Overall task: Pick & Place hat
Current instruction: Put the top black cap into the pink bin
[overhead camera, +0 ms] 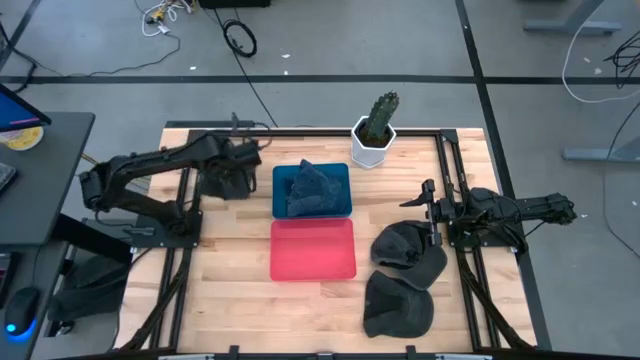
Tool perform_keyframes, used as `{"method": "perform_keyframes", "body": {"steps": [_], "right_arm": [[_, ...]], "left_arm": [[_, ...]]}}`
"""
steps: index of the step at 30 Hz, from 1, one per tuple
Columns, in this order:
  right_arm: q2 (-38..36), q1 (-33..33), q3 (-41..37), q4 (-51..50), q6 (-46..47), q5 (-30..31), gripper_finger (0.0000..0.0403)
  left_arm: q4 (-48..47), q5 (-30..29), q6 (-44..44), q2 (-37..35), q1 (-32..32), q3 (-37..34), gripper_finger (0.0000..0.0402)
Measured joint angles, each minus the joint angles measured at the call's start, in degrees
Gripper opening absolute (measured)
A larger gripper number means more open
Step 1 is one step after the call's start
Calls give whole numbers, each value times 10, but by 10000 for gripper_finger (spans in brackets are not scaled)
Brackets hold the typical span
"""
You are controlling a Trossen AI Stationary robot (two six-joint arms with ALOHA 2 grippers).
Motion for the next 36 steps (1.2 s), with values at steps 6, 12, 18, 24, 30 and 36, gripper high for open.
{"method": "perform_keyframes", "body": {"steps": [6,12,18,24,30,36], "right_arm": [[0,0,0,0,0,0,220],[0,0,0,0,0,0,220],[0,0,0,0,0,0,220],[0,0,0,0,0,0,220],[0,0,0,0,0,0,220],[0,0,0,0,0,0,220]], "left_arm": [[-2,-9,1,4,-116,53,2],[11,-11,0,6,-235,120,2],[75,-12,2,24,-339,166,2],[165,-12,60,97,-410,184,2],[176,-49,97,199,-424,224,2],[209,-50,107,284,-424,254,2]]}}
